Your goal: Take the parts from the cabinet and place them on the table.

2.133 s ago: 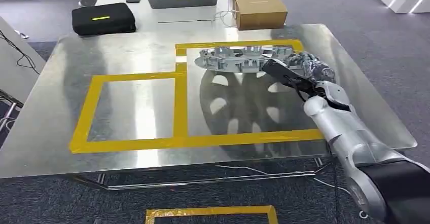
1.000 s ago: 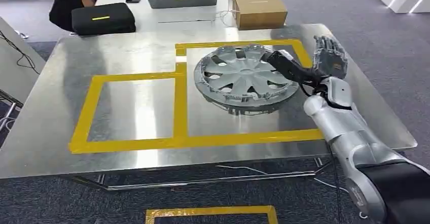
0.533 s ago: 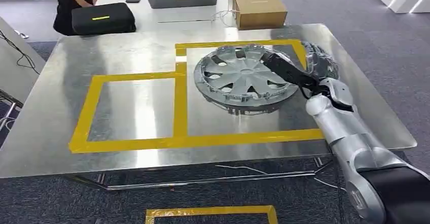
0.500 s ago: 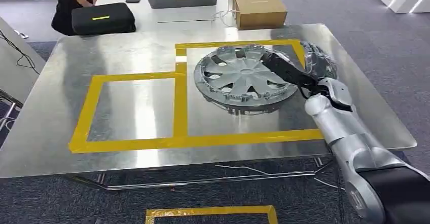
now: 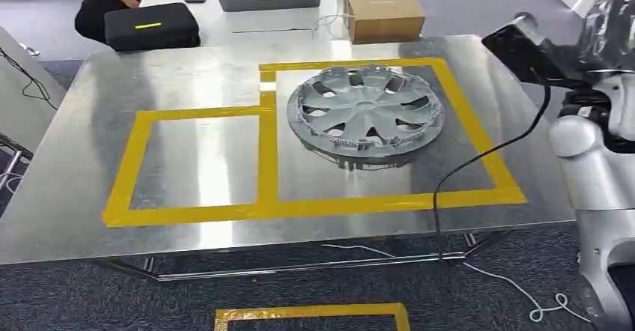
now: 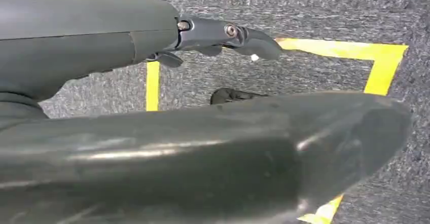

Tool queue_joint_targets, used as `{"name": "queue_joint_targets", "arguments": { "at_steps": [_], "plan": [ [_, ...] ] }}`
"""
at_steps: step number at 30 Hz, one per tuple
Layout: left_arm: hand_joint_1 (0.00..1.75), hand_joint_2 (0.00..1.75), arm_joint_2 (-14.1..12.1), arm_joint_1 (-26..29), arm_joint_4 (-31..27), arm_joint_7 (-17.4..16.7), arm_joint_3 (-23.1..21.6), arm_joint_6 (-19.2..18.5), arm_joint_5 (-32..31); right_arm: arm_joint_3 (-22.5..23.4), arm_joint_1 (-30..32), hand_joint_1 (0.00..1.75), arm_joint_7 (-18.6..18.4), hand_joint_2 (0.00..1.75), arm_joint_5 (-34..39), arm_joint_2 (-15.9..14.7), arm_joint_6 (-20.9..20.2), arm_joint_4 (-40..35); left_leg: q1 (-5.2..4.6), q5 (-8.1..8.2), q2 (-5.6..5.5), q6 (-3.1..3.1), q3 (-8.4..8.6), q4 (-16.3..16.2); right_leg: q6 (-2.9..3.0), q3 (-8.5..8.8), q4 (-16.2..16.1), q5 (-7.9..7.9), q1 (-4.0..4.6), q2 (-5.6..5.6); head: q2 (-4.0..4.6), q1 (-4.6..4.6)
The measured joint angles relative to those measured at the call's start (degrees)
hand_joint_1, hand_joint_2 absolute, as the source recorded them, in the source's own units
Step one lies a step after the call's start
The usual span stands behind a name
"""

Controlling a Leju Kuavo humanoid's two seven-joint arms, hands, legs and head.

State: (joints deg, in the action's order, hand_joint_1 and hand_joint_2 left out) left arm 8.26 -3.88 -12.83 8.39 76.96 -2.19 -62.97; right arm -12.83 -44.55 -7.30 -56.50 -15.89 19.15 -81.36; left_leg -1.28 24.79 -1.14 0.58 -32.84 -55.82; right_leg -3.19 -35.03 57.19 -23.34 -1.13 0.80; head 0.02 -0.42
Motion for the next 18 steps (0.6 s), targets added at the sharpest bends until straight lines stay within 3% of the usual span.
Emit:
{"name": "queue_joint_targets", "arguments": {
  "at_steps": [6, 12, 15, 18],
  "plan": [
    [0.00, 0.00, 0.24, 0.17, 0.00, 0.07, 0.83, 0.48, 0.44, 2.60, 1.62, 0.00, -1.38, 0.00, 0.18, -7.61, 2.23, -8.90, 0.00, 0.00, -0.11, 0.05, 0.01, -0.01, -0.06, 0.07, -0.05, -0.01, 0.00, -0.20, -0.02, 0.09],
    [0.00, 0.00, 0.52, 0.17, 0.00, 0.24, 1.11, 1.22, 0.90, 9.86, 3.57, 0.00, -1.33, 0.00, 8.17, -18.56, -1.55, -17.01, -0.03, 0.05, -0.12, 0.12, 0.03, -0.03, -0.14, 0.10, -0.13, -0.06, -0.02, -0.23, 0.00, 0.04],
    [0.00, 0.00, 0.83, 0.29, 0.02, 0.22, 1.27, 1.86, 1.18, 19.12, 11.08, 0.00, -1.20, 0.00, 15.88, -26.67, -3.04, -22.40, 0.01, 0.21, -0.52, 0.36, 0.10, -0.04, -0.42, 0.41, -0.28, -0.28, 0.03, -0.62, 0.00, 0.02],
    [0.00, 0.00, 1.09, 0.70, 0.02, 0.22, 1.38, 2.16, 1.20, 32.14, 18.24, 0.00, 1.29, 0.00, 21.47, -30.84, -4.92, -26.80, -0.02, 0.39, -0.50, 0.31, 0.07, -0.03, -0.41, 0.41, -0.28, -0.30, -0.01, -0.47, 0.00, 0.00]
  ]
}}
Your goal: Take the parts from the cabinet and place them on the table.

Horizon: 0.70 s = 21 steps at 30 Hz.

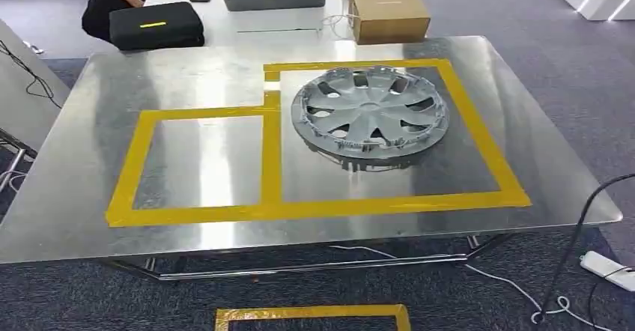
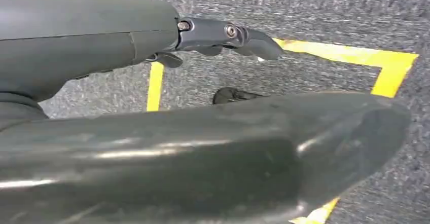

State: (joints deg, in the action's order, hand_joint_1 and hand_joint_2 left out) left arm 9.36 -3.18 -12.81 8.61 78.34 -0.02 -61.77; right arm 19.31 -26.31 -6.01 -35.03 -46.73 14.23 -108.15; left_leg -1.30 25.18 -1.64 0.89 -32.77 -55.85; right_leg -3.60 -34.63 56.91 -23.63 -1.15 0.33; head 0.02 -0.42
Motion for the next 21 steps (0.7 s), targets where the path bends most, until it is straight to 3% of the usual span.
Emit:
{"name": "queue_joint_targets", "arguments": {
  "at_steps": [2, 8, 10, 11, 13, 14, 16, 18, 21],
  "plan": [
    [0.00, 0.00, 0.04, -0.23, 0.00, 0.00, 0.00, 0.00, 0.00, 4.92, 2.80, 0.00, 0.19, 0.00, 0.11, -2.09, -0.20, -2.02, 0.00, 0.09, 0.24, -0.02, 0.10, 0.00, -0.02, 0.00, 0.00, -0.01, 0.00, 0.29, -0.02, 0.06],
    [0.00, 0.00, 0.28, -0.74, 0.00, 0.20, 0.00, 0.02, 0.00, 10.90, 9.17, 0.00, -1.16, 0.00, -0.46, -5.46, 0.29, -5.16, 0.01, 0.19, 0.35, -0.05, 0.43, -0.01, -0.07, -0.02, -0.09, -0.05, 0.02, 0.40, 0.00, 0.07],
    [0.00, 0.00, 0.41, -0.67, 0.00, 0.63, 0.02, 0.42, 0.06, 17.16, 16.45, 0.00, 1.03, 0.00, 3.79, -5.68, -1.71, -7.32, 0.04, 0.35, 0.25, 0.13, 0.73, 0.00, -0.12, 0.16, -0.16, -0.35, 0.08, 0.20, 0.00, -0.02],
    [0.00, 0.00, 0.50, -0.58, 0.00, 1.09, 0.09, 0.55, 0.26, 22.52, 19.30, 0.00, 3.84, 0.00, 7.21, -4.53, -4.30, -8.62, 0.03, 0.36, 0.19, 0.12, 0.74, 0.00, -0.13, 0.33, -0.16, -0.39, 0.07, 0.11, 0.00, 0.09],
    [0.00, 0.00, 0.78, -0.47, 0.00, 2.54, 0.74, 0.55, 1.31, 35.85, 22.46, 0.00, 11.72, 0.00, 12.03, 0.90, -11.11, -11.18, 0.17, 0.35, -0.14, 0.11, 0.65, 0.00, -0.07, 0.75, -0.16, -0.44, 0.18, -0.23, -0.02, 0.04],
    [0.00, 0.00, 0.90, -0.39, 0.00, 3.24, 1.07, 0.52, 1.66, 42.29, 24.05, 0.00, 13.93, 0.00, 13.58, 4.46, -10.48, -12.46, 0.21, 0.36, -0.20, 0.11, 0.74, 0.00, 0.01, 0.85, -0.19, -0.51, 0.26, -0.35, -0.02, 0.04],
    [0.00, 0.00, 1.26, -0.35, 0.02, 3.91, 1.33, 0.42, 1.81, 51.76, 28.95, 0.00, 16.12, 0.00, 17.80, 12.78, -2.65, -14.74, 0.39, 0.57, -0.36, -0.02, 0.84, 0.01, 0.05, 1.11, -0.24, -0.76, 0.44, -0.50, -0.02, 0.02],
    [0.00, 0.00, 1.46, -0.29, 0.02, 3.76, 1.42, 0.52, 1.73, 57.37, 31.85, 0.00, 18.56, 0.00, 20.20, 22.45, 3.22, -16.26, 0.44, 0.84, -0.27, -0.19, 1.05, 0.01, 0.18, 1.20, -0.25, -0.87, 0.48, -0.32, -0.02, 0.00],
    [0.00, 0.00, 1.73, -0.49, 0.02, 2.71, 1.44, 1.03, 1.27, 62.73, 33.52, 0.00, 19.23, 0.00, 18.72, 34.40, 3.70, -16.52, 0.49, 1.19, 0.15, -0.31, 1.34, 0.05, 0.30, 1.34, -0.24, -1.01, 0.52, 0.21, 0.00, 0.04]
  ]
}}
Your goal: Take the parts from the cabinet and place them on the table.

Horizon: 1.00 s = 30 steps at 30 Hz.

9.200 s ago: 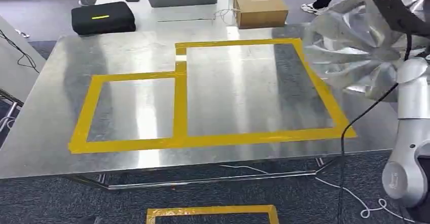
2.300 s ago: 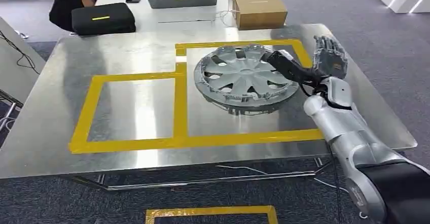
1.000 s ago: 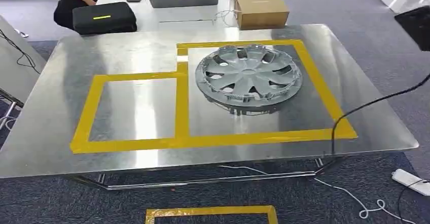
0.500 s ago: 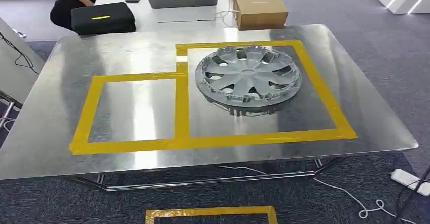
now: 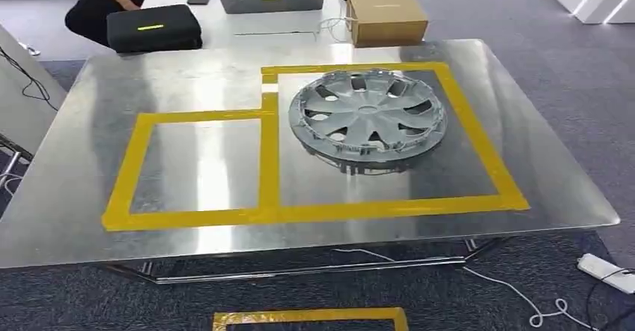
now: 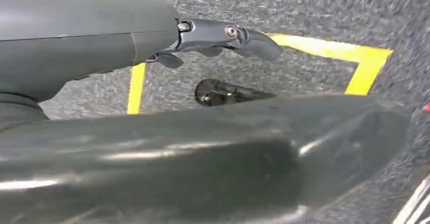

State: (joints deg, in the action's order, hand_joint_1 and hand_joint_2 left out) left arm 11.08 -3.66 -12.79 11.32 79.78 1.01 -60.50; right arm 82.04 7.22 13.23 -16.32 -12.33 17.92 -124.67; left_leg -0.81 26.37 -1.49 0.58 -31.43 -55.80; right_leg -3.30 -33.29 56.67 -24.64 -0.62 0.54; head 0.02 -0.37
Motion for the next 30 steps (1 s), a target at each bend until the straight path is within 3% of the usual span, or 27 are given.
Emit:
{"name": "queue_joint_targets", "arguments": {
  "at_steps": [3, 5, 9, 12, 18, 26, 30],
  "plan": [
    [0.00, 0.00, 0.11, -0.29, 0.00, -0.04, 0.00, 0.04, -0.13, 2.92, -0.19, 0.00, -0.53, 0.00, -4.56, 10.55, 1.74, 1.99, 0.10, 0.07, 0.16, -0.09, 0.24, 0.01, 0.09, 0.13, 0.00, -0.06, 0.10, 0.14, 0.00, -0.02],
    [0.00, 0.00, 0.11, -0.38, 0.00, -0.04, 0.00, 0.31, -0.11, 4.10, -0.59, 0.00, -1.47, 0.00, -7.67, 15.31, 3.52, 4.44, 0.12, 0.05, 0.16, -0.11, 0.29, 0.01, 0.10, 0.19, 0.01, -0.06, 0.12, 0.15, 0.00, -0.02],
    [0.00, 0.00, 0.02, -0.41, 0.00, -0.26, 0.00, 0.70, 0.13, 5.36, -1.82, 0.00, -5.69, 0.00, -14.27, 22.42, 7.59, 10.76, 0.13, 0.04, 0.19, -0.11, 0.41, 0.01, 0.10, 0.31, 0.01, -0.07, 0.13, 0.16, 0.00, 0.00],
    [0.00, 0.00, 0.02, -0.40, 0.00, -0.94, 0.04, 1.33, 0.15, 5.39, -3.05, 0.00, -9.87, 0.00, -18.82, 26.10, 11.03, 16.86, 0.13, 0.04, 0.24, -0.11, 0.46, 0.01, 0.10, 0.35, 0.02, -0.07, 0.13, 0.19, 0.00, -0.02],
    [0.00, 0.00, -0.11, -0.38, 0.00, -1.18, 0.65, 1.55, 0.59, 5.39, -4.95, 0.00, -13.84, 0.00, -23.92, 29.95, 15.71, 28.58, 0.09, 0.05, 0.25, -0.10, 0.48, 0.01, 0.10, 0.37, 0.01, -0.07, 0.10, 0.19, -0.02, 0.00],
    [0.00, 0.00, -0.59, -0.39, 0.00, -0.77, 1.03, 1.47, 0.85, 5.39, -6.14, 0.00, -20.33, 0.00, -32.02, 31.52, 17.46, 40.34, 0.13, 0.05, 0.25, -0.11, 0.48, 0.01, 0.10, 0.39, 0.02, -0.07, 0.12, 0.20, 0.00, 0.00],
    [0.00, 0.00, -0.92, -0.37, 0.00, -0.44, 1.03, 1.38, 0.94, 5.39, -6.80, 0.00, -21.67, 0.00, -34.57, 31.76, 18.62, 47.35, 0.13, 0.05, 0.25, -0.11, 0.48, 0.01, 0.11, 0.39, 0.02, -0.08, 0.12, 0.19, 0.00, 0.00]
  ]
}}
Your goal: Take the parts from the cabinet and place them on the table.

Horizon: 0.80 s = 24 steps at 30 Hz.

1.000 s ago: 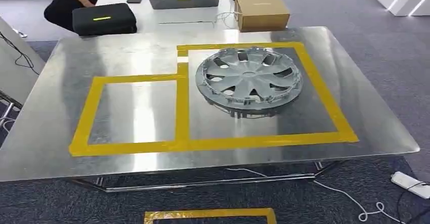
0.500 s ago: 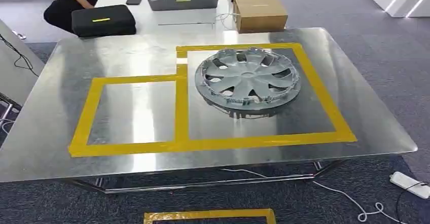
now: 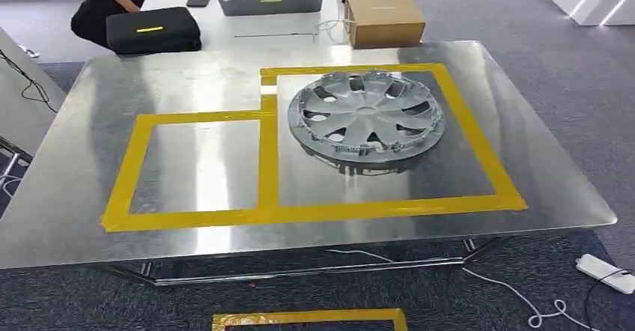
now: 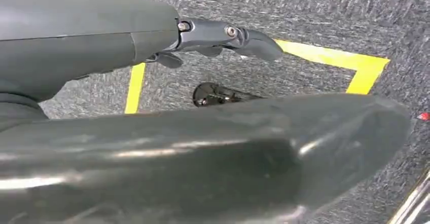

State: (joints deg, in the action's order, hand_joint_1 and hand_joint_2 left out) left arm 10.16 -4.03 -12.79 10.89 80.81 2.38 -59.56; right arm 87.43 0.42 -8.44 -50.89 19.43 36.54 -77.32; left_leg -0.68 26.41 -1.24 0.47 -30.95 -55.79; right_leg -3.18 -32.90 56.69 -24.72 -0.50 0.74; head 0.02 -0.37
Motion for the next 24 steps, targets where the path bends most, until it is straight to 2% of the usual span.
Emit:
{"name": "queue_joint_targets", "arguments": {
  "at_steps": [4, 8, 10, 12, 14, 16, 18, 24],
  "plan": [
    [0.00, 0.00, -0.09, 0.00, 0.00, 1.38, 0.04, -0.31, 0.70, 0.00, -0.58, 0.00, -5.15, 0.00, -4.73, 0.00, -0.35, 8.85, 0.00, 0.00, 0.00, 0.00, 0.00, 0.00, 0.01, 0.02, 0.00, -0.01, 0.00, 0.00, 0.00, 0.04],
    [0.00, 0.00, -0.13, 0.02, 0.00, 0.70, 0.07, 0.44, 0.09, -0.09, -1.29, 0.00, -11.30, 0.00, -10.50, -0.68, -1.73, 22.04, 0.02, 0.00, 0.00, 0.00, 0.00, 0.00, 0.02, 0.04, 0.01, -0.01, 0.02, 0.00, 0.00, 0.04],
    [0.00, 0.00, -0.17, 0.05, 0.00, 0.81, 0.02, -0.33, -0.83, -0.53, -1.45, 0.00, -16.27, 0.00, -16.55, -1.88, -6.28, 30.92, 0.02, 0.00, -0.01, 0.00, -0.01, 0.00, 0.02, 0.07, 0.02, -0.01, 0.02, -0.03, -0.02, 0.02],
    [0.00, 0.00, -0.22, 0.06, 0.00, 0.81, -0.20, -0.87, -1.75, -1.55, -1.61, 0.00, -18.75, 0.00, -19.84, -3.25, -11.53, 38.37, 0.02, 0.00, 0.00, 0.00, -0.01, 0.00, 0.02, 0.06, 0.02, -0.02, 0.02, -0.02, 0.00, -0.02],
    [0.00, 0.00, -0.26, 0.03, 0.00, 0.81, -0.22, -1.01, -2.36, -2.27, -2.11, 0.00, -19.23, 0.00, -20.92, -4.22, -13.75, 44.05, 0.02, 0.00, 0.00, 0.00, 0.00, 0.00, 0.03, 0.05, 0.02, -0.02, 0.01, -0.01, 0.00, 0.00],
    [0.00, 0.00, -0.31, 0.05, 0.00, 0.81, -0.53, -1.03, -3.32, -3.24, -2.45, 0.00, -18.73, 0.00, -22.25, -5.45, -17.78, 48.90, 0.02, 0.00, 0.00, 0.00, 0.00, 0.00, 0.03, 0.06, 0.02, -0.02, 0.01, -0.02, 0.00, 0.02],
    [0.00, 0.00, -0.37, 0.07, 0.00, 0.81, -0.81, -1.07, -3.56, -3.94, -2.64, 0.00, -18.29, 0.00, -22.58, -6.01, -20.05, 51.23, 0.02, 0.00, 0.00, 0.00, 0.01, 0.00, 0.03, 0.07, 0.02, -0.02, 0.01, -0.03, -0.02, -0.04],
    [0.00, 0.00, -0.63, 0.05, 0.00, 0.90, -1.66, -1.07, -3.74, -5.42, -3.18, 0.00, -17.92, 0.00, -22.95, -7.80, -21.70, 57.48, 0.01, 0.00, 0.00, 0.00, 0.00, 0.00, 0.03, 0.06, 0.02, -0.02, 0.00, -0.02, 0.00, 0.02]
  ]
}}
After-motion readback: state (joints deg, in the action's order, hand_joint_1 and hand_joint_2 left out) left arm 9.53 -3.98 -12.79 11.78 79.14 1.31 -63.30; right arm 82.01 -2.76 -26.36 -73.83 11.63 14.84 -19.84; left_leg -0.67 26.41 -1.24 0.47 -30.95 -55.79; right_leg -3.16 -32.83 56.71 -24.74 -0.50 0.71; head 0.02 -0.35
